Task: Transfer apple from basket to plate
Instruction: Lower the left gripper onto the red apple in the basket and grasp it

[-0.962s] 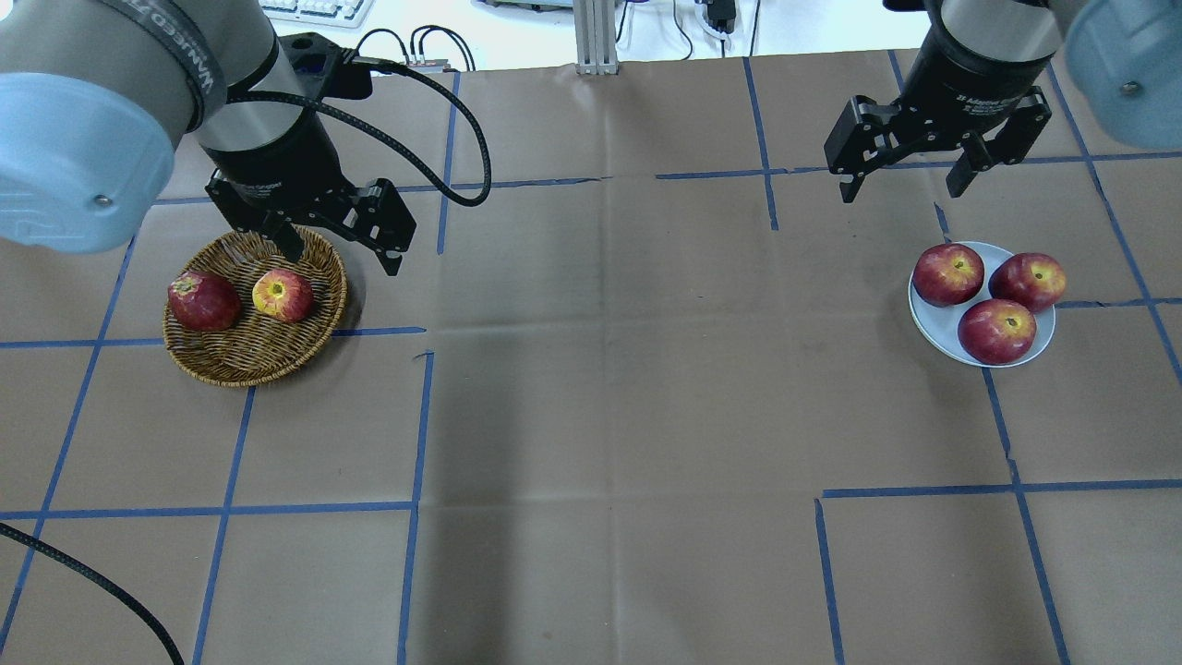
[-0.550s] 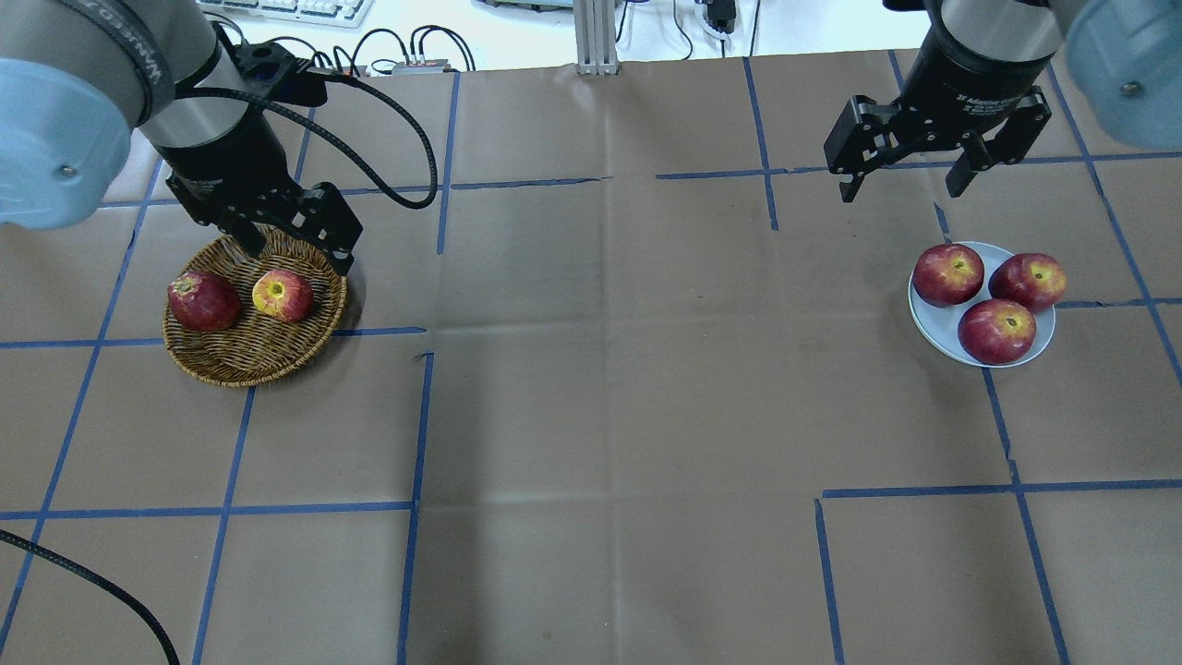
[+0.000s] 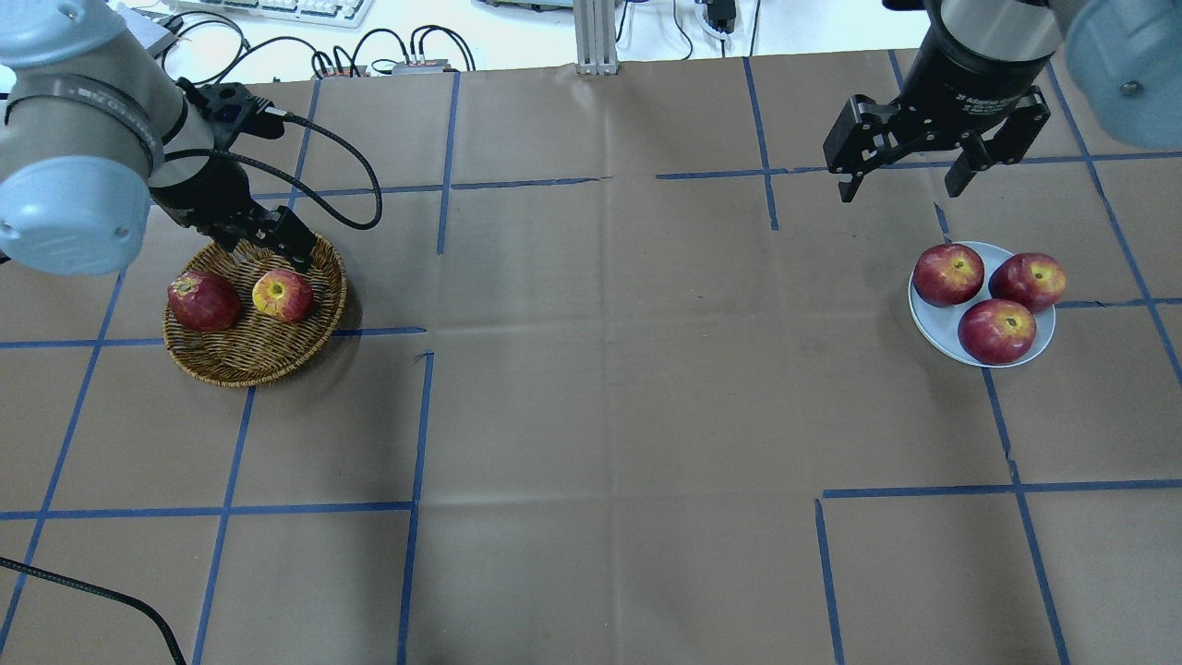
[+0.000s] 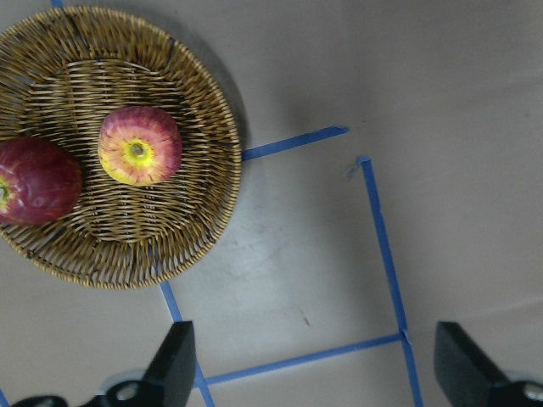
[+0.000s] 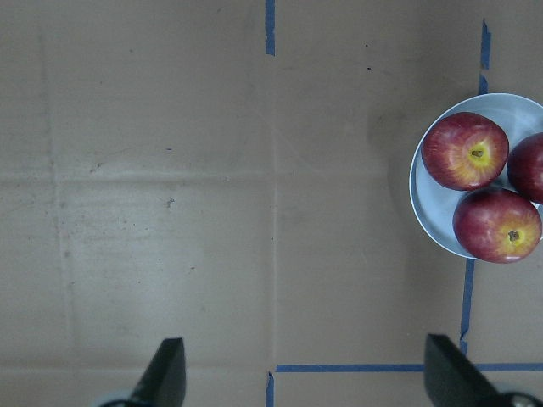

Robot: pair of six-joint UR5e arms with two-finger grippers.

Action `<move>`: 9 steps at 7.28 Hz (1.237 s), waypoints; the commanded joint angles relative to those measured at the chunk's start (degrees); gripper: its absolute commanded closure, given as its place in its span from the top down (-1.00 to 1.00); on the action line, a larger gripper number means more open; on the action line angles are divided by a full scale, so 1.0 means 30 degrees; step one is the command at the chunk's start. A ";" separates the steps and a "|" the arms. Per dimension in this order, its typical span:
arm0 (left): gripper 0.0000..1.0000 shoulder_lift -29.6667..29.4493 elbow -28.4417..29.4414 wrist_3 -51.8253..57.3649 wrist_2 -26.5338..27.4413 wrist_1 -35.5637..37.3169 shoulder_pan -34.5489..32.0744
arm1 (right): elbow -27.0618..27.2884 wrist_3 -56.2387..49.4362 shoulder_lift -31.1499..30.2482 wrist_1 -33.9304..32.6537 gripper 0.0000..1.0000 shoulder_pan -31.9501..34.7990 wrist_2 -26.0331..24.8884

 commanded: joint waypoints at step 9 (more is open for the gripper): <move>0.97 -0.4618 -0.0726 0.2688 -0.0048 0.3725 0.2067 | -0.0029 0.0020 -0.0017 -0.0286 1.00 0.0000 0.0135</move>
